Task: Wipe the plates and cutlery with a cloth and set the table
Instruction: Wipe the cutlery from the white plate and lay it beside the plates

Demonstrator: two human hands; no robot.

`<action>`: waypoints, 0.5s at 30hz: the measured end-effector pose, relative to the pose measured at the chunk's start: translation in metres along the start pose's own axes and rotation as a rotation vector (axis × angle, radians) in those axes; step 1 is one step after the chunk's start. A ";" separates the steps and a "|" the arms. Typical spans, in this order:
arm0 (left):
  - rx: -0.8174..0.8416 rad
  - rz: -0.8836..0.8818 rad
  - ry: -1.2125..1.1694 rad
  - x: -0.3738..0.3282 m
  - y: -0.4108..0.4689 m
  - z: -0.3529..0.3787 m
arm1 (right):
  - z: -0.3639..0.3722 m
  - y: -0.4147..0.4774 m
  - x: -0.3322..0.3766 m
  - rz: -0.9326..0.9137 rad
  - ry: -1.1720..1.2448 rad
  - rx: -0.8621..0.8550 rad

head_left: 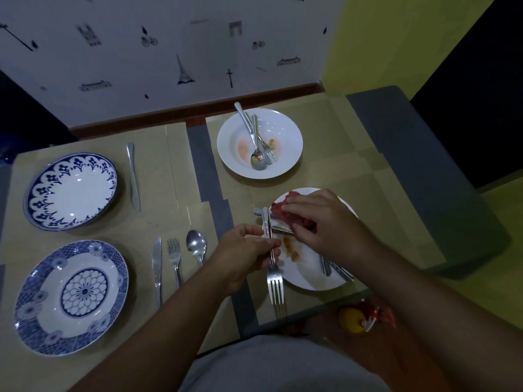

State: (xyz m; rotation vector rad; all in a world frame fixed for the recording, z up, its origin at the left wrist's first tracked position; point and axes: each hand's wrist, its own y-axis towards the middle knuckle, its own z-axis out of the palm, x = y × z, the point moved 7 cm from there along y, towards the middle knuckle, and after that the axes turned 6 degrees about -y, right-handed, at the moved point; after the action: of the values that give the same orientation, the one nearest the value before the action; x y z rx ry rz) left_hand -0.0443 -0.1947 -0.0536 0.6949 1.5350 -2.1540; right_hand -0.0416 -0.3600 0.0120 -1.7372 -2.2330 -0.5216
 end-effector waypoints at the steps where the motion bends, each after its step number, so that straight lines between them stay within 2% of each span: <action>1: 0.003 -0.005 -0.005 0.001 0.001 0.000 | 0.002 -0.001 0.000 -0.005 0.005 0.008; 9: 0.055 0.029 0.085 0.000 0.001 0.002 | 0.016 -0.010 0.026 -0.187 -0.041 0.100; 15: 0.054 0.017 0.093 0.005 -0.001 -0.002 | 0.015 0.010 0.003 -0.135 -0.079 0.071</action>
State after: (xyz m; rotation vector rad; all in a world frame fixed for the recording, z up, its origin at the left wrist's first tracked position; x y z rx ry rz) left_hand -0.0485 -0.1930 -0.0568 0.8334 1.5168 -2.1857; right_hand -0.0325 -0.3488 0.0004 -1.6066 -2.4052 -0.4033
